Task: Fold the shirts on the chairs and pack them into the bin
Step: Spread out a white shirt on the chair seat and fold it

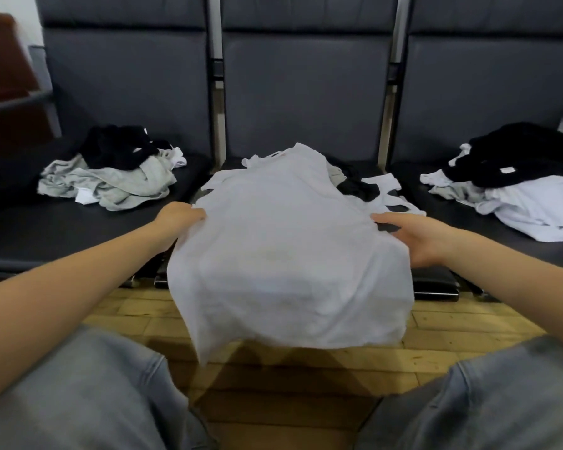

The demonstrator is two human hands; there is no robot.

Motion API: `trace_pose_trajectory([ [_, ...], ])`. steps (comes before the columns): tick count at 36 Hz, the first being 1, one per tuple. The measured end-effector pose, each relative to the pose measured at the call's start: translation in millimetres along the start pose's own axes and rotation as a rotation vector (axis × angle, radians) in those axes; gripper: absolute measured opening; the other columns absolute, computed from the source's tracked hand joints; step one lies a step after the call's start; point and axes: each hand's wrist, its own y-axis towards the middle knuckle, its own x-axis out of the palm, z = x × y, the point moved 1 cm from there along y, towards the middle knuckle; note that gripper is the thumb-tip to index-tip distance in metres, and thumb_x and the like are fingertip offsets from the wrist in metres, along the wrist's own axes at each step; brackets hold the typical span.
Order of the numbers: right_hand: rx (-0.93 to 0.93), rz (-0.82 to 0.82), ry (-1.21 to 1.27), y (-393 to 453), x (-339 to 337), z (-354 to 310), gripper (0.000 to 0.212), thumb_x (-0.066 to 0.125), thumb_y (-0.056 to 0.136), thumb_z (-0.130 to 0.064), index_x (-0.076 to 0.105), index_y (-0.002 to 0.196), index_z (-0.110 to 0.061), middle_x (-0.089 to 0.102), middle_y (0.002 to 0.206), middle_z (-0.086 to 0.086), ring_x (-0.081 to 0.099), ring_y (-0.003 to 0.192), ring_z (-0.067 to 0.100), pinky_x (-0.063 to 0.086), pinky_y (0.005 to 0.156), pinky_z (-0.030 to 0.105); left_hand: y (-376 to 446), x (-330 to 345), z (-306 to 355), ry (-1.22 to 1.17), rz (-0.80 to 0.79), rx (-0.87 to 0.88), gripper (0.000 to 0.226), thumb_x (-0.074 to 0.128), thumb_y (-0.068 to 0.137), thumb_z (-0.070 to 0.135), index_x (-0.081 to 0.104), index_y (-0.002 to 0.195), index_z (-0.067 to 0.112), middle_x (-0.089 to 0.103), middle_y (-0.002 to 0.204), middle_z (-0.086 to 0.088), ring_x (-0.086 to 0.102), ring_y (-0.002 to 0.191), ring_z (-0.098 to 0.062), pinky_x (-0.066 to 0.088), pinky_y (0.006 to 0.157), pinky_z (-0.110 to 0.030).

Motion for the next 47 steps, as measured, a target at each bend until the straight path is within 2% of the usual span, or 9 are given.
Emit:
trace_pose_trajectory([
  [5,0.029,0.044,0.105,24.1,26.9,-15.5,0.009,0.065,0.086,-0.022,0.062,0.09,-0.014,0.068,0.078,0.003,0.064,0.075,0.019,0.05,0.064,0.031,10.0,4.7,16.7,-0.206,0.002,-0.057,0.031,0.066,0.088,0.02,0.066,0.116,0.005,0.065,0.11,-0.012,0.062,0.103,-0.031,0.049,0.09,-0.037],
  [10,-0.02,0.223,0.136,46.8,35.8,-28.2,0.023,0.07,0.087,-0.022,0.063,0.105,-0.009,0.067,0.092,0.004,0.064,0.085,0.022,0.049,0.075,0.033,32.0,17.3,12.3,-0.184,-0.018,-0.05,0.014,0.066,0.088,0.024,0.059,0.093,0.013,0.059,0.102,-0.007,0.057,0.094,-0.025,0.046,0.083,-0.032],
  [16,-0.049,0.253,-0.112,58.5,25.8,-32.1,0.033,0.071,0.086,-0.015,0.066,0.117,-0.007,0.073,0.097,0.009,0.068,0.085,0.022,0.051,0.068,0.035,57.6,31.7,10.7,-0.355,0.077,0.049,0.061,0.065,0.09,0.02,0.039,0.145,0.015,0.045,0.128,0.003,0.046,0.106,-0.015,0.038,0.087,-0.027],
  [22,-0.189,0.364,-0.016,66.3,16.7,-40.6,0.023,0.057,0.089,-0.004,0.063,0.112,-0.001,0.067,0.111,0.016,0.064,0.092,0.028,0.052,0.076,0.036,61.6,34.8,26.0,-0.693,0.044,-0.117,0.03,0.064,0.089,0.008,0.064,0.118,0.01,0.062,0.116,-0.003,0.058,0.102,-0.02,0.047,0.09,-0.03],
  [27,-0.269,0.45,-0.013,64.8,5.7,-50.0,0.024,0.064,0.087,-0.002,0.061,0.111,-0.002,0.066,0.1,0.012,0.065,0.087,0.024,0.051,0.07,0.034,68.6,29.0,33.0,-0.921,0.054,-0.158,0.02,0.05,0.085,0.002,0.059,0.074,0.015,0.06,0.078,0.0,0.058,0.073,-0.018,0.05,0.062,-0.024],
  [30,-0.322,0.475,0.026,67.2,-2.3,-50.7,0.026,0.07,0.086,-0.013,0.065,0.109,-0.005,0.068,0.094,0.007,0.065,0.082,0.02,0.051,0.066,0.03,70.4,26.0,34.1,-0.651,0.143,-0.045,0.023,0.053,0.083,0.003,0.065,0.078,0.022,0.063,0.089,0.002,0.058,0.085,-0.016,0.05,0.075,-0.025],
  [35,-0.335,0.424,0.036,72.4,-15.9,-52.5,0.007,0.063,0.092,-0.014,0.061,0.097,-0.01,0.065,0.092,0.006,0.067,0.076,0.017,0.05,0.061,0.026,69.3,26.7,18.0,-0.186,0.124,0.203,0.013,0.057,0.092,0.012,0.063,0.099,0.021,0.055,0.086,0.01,0.054,0.072,-0.013,0.044,0.059,-0.019],
  [44,-0.424,0.428,-1.078,94.5,1.1,-38.1,0.035,0.069,0.088,-0.029,0.059,0.119,-0.017,0.058,0.106,-0.001,0.055,0.101,0.019,0.04,0.083,0.026,75.2,28.6,10.8,0.053,0.078,0.133,0.054,0.061,0.092,0.026,0.042,0.141,0.018,0.05,0.117,-0.005,0.052,0.09,-0.021,0.042,0.074,-0.03],
  [47,-0.46,0.384,-1.064,99.3,6.0,-40.7,0.021,0.07,0.086,-0.021,0.06,0.103,-0.013,0.054,0.089,-0.002,0.051,0.091,0.019,0.037,0.069,0.024,75.8,32.5,12.3,0.019,0.104,0.135,0.054,0.061,0.091,0.022,0.043,0.142,0.016,0.052,0.127,-0.008,0.051,0.091,-0.02,0.041,0.078,-0.029],
])
